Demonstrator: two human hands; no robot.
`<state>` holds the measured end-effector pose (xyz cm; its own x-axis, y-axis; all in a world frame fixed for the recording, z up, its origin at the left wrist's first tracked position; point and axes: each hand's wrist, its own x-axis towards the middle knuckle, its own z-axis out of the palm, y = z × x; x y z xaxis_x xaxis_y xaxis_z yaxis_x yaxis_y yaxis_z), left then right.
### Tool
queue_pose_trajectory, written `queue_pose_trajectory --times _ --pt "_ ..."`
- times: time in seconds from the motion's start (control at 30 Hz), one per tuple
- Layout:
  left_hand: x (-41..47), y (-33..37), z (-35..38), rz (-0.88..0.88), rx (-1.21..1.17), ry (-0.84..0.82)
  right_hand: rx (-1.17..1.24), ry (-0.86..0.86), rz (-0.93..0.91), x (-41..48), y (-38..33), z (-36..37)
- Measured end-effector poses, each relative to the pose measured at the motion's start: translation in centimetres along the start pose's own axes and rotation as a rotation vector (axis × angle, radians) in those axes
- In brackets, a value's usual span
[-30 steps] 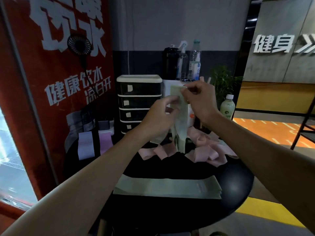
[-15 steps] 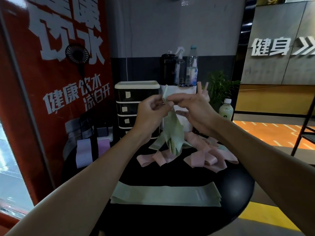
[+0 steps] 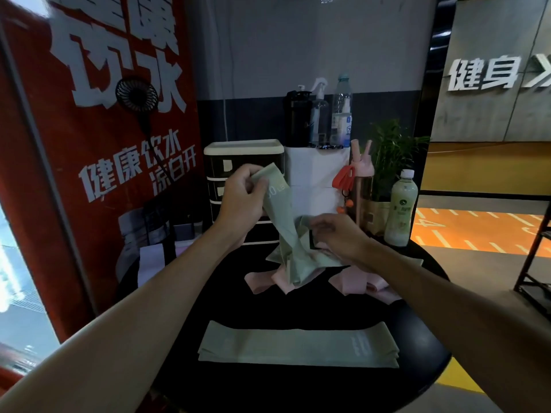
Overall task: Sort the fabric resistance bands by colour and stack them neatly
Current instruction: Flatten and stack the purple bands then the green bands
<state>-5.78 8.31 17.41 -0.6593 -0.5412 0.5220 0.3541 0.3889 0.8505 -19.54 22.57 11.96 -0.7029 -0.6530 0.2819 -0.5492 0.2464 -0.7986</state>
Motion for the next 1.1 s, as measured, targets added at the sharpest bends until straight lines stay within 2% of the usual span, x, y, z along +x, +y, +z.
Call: queue_pose_trajectory --times 0.07,0.2,0.4,0.53,0.73,0.93,1.1 --pt "0.2 -0.7 -0.6 -0.009 0.067 0.044 -0.116 -0.056 0.023 0.4 1.6 0.9" --pt "0.3 -1.9 -1.6 0.016 0.168 0.062 -0.182 -0.134 0.089 1.3 3.3 2.3" --pt "0.1 -4.7 -3.5 0.017 0.252 0.055 -0.528 -0.317 0.005 2.0 3.0 2.5" --pt "-0.2 -6.3 -4.5 -0.026 0.279 0.034 -0.472 -0.489 0.007 4.5 6.1 4.3" --pt "-0.6 -8.4 -5.6 -0.031 0.351 -0.041 -0.604 -0.732 -0.027 6.8 7.1 5.5" --pt "-1.3 -9.3 -6.0 -0.02 0.411 -0.052 -0.587 -0.759 -0.041 7.6 7.0 5.8" --pt "-1.5 -9.2 -6.2 0.029 0.471 -0.019 -0.534 -0.638 -0.072 7.5 7.0 5.7"
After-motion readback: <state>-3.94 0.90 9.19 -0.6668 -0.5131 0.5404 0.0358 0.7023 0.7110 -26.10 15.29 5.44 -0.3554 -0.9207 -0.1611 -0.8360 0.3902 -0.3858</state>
